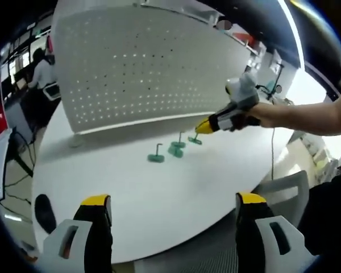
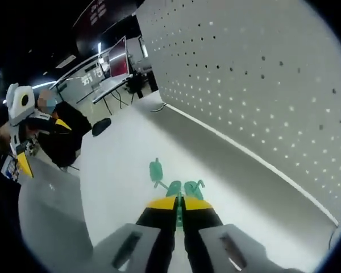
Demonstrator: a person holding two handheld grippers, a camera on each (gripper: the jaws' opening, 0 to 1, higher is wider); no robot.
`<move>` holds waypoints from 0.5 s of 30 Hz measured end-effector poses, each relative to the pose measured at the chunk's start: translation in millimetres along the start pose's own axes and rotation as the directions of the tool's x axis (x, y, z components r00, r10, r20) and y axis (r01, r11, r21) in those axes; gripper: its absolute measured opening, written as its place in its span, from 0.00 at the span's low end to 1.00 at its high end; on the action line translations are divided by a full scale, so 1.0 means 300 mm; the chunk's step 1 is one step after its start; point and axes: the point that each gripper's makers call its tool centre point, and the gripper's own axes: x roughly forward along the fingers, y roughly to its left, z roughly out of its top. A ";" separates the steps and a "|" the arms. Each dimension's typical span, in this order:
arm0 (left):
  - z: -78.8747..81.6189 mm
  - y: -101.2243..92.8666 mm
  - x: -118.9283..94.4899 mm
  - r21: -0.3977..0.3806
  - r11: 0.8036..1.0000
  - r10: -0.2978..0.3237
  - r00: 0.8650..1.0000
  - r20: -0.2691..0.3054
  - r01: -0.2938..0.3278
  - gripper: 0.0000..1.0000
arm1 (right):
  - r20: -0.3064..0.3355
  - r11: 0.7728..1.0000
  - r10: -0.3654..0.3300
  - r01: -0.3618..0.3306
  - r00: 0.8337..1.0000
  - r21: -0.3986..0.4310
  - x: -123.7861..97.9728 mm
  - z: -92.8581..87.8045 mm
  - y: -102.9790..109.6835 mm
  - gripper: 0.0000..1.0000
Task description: Insert the hook assembly into the mounting plate slot until the hook locks in place.
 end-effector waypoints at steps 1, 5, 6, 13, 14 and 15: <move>0.005 -0.002 -0.001 0.004 1.000 -0.001 1.000 0.003 0.001 0.92 | 0.025 1.000 -0.010 0.010 1.000 0.010 -0.018 0.017 0.005 0.00; 0.033 -0.010 0.001 0.016 1.000 -0.005 1.000 0.025 0.004 0.91 | 0.106 0.998 -0.063 0.062 0.992 0.006 -0.080 0.070 0.013 0.00; 0.041 -0.010 0.001 0.016 1.000 -0.002 1.000 0.031 0.002 0.92 | 0.125 0.997 -0.072 0.072 0.990 0.003 -0.100 0.083 0.021 0.00; 0.107 -0.050 0.002 0.032 0.999 -0.038 0.997 0.070 0.036 0.88 | 0.291 0.978 -0.098 0.038 0.952 0.207 -0.203 0.158 0.084 0.00; 0.112 -0.057 0.004 0.035 0.999 -0.043 0.996 0.073 0.040 0.87 | 0.314 0.974 -0.101 0.029 0.944 0.224 -0.221 0.167 0.103 0.00; 0.118 -0.064 0.007 0.039 0.998 -0.048 0.996 0.077 0.046 0.86 | 0.325 0.973 -0.104 0.029 0.940 0.227 -0.234 0.171 0.115 0.00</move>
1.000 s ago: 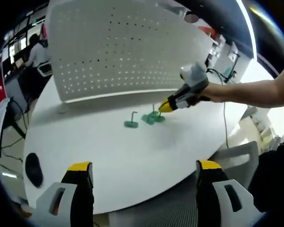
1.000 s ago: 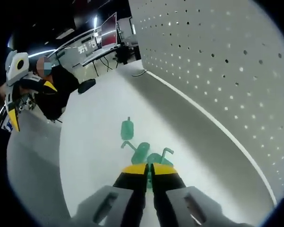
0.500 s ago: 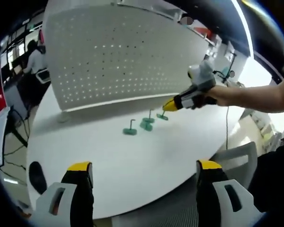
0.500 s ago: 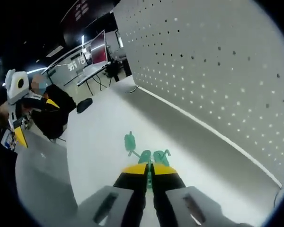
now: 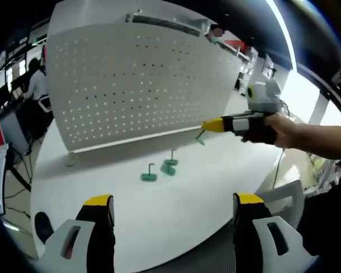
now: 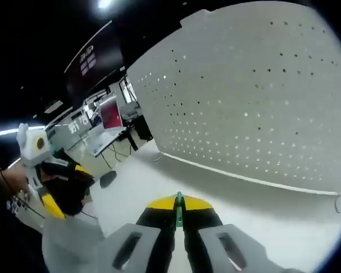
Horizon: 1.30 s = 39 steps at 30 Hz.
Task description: Insert the hook assembly into the mounting plate slot until the hook locks in place.
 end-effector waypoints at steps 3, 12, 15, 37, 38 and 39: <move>0.019 -0.023 0.013 0.003 1.000 -0.021 1.000 0.008 0.021 0.85 | 0.042 1.000 -0.001 0.000 0.999 0.019 -0.037 0.014 0.045 0.00; 0.074 -0.093 0.035 -0.079 0.992 -0.093 0.994 0.060 0.098 0.73 | 0.151 0.991 0.012 -0.032 0.988 0.128 -0.113 0.033 0.185 0.00; 0.083 -0.107 0.042 -0.095 0.990 -0.100 0.992 0.071 0.106 0.73 | 0.173 0.994 0.022 -0.040 0.985 0.099 -0.121 0.040 0.229 0.00; 0.156 -0.148 0.024 -0.261 0.941 -0.163 0.965 0.205 0.215 0.37 | 0.263 0.989 0.125 -0.140 0.957 0.038 -0.109 0.105 0.431 0.00; 0.162 -0.149 0.022 -0.260 0.940 -0.168 0.962 0.214 0.222 0.36 | 0.263 0.990 0.125 -0.139 0.957 0.037 -0.109 0.105 0.433 0.00; 0.166 -0.150 0.021 -0.266 0.937 -0.169 0.961 0.219 0.226 0.34 | 0.261 0.989 0.125 -0.140 0.957 0.038 -0.108 0.105 0.434 0.00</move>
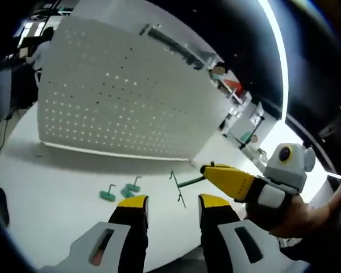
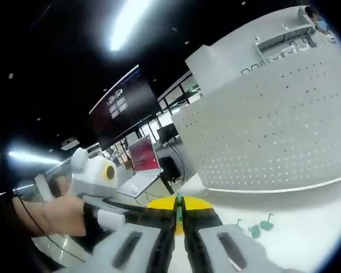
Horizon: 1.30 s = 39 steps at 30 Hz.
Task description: Insert the hook assembly into the mounting plate slot until the hook locks in place.
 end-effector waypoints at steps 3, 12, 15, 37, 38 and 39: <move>0.005 -0.003 0.001 0.022 1.000 0.004 1.000 -0.001 -0.004 0.30 | 0.010 1.000 -0.011 0.012 1.000 -0.005 -0.003 0.006 0.002 0.00; 0.006 -0.029 0.004 -0.007 0.999 -0.040 0.999 0.006 0.040 0.10 | 0.032 1.000 -0.013 0.013 0.999 -0.012 -0.007 0.021 0.016 0.00; 0.011 -0.038 0.002 -0.029 0.998 -0.057 0.998 0.017 0.058 0.06 | 0.043 1.000 -0.016 0.017 0.999 -0.024 -0.008 0.027 0.020 0.00; 0.051 -0.061 -0.014 -0.046 0.994 -0.091 0.991 0.101 0.096 0.02 | 0.063 0.998 -0.009 0.013 0.998 -0.065 -0.031 0.052 0.047 0.01; 0.054 -0.061 -0.015 -0.031 0.995 -0.087 0.991 0.102 0.090 0.02 | 0.063 0.998 -0.010 0.014 0.998 -0.065 -0.032 0.053 0.047 0.01; 0.058 -0.063 -0.016 -0.023 0.996 -0.087 0.991 0.104 0.089 0.01 | 0.064 0.999 -0.008 0.010 0.998 -0.042 -0.036 0.057 0.046 0.01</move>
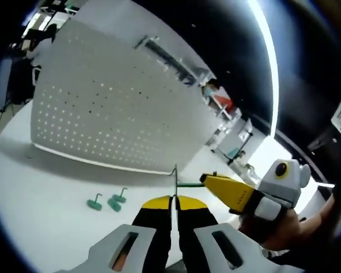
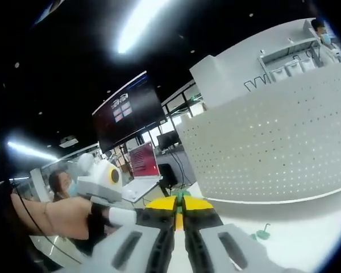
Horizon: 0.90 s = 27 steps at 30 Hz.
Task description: Insert the hook assembly into the mounting plate slot until the hook locks in place.
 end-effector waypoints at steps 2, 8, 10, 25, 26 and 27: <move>0.024 0.007 -0.004 0.059 0.998 0.012 0.999 0.038 -0.014 0.01 | 0.009 1.000 -0.003 0.003 1.000 0.016 -0.010 0.015 -0.004 0.04; 0.045 0.028 -0.022 0.153 0.986 0.065 0.997 0.046 -0.072 0.01 | 0.013 0.999 0.019 -0.019 1.000 0.031 -0.025 0.044 0.005 0.08; 0.050 0.025 -0.021 0.158 0.985 0.065 0.997 0.052 -0.072 0.01 | 0.000 0.999 0.035 -0.035 0.999 0.030 -0.021 0.039 0.015 0.09; 0.094 -0.077 -0.007 0.467 0.882 0.013 0.996 0.090 -0.053 0.02 | 0.016 0.997 0.051 -0.052 0.999 0.051 0.014 0.063 0.026 0.04; 0.096 -0.075 -0.010 0.450 0.892 0.005 0.995 0.095 -0.048 0.02 | 0.003 0.998 0.052 -0.052 0.999 0.044 0.019 0.057 0.025 0.04; 0.096 -0.071 -0.012 0.448 0.893 0.006 0.995 0.097 -0.049 0.02 | -0.003 0.998 0.050 -0.050 0.999 0.023 0.020 0.055 0.026 0.03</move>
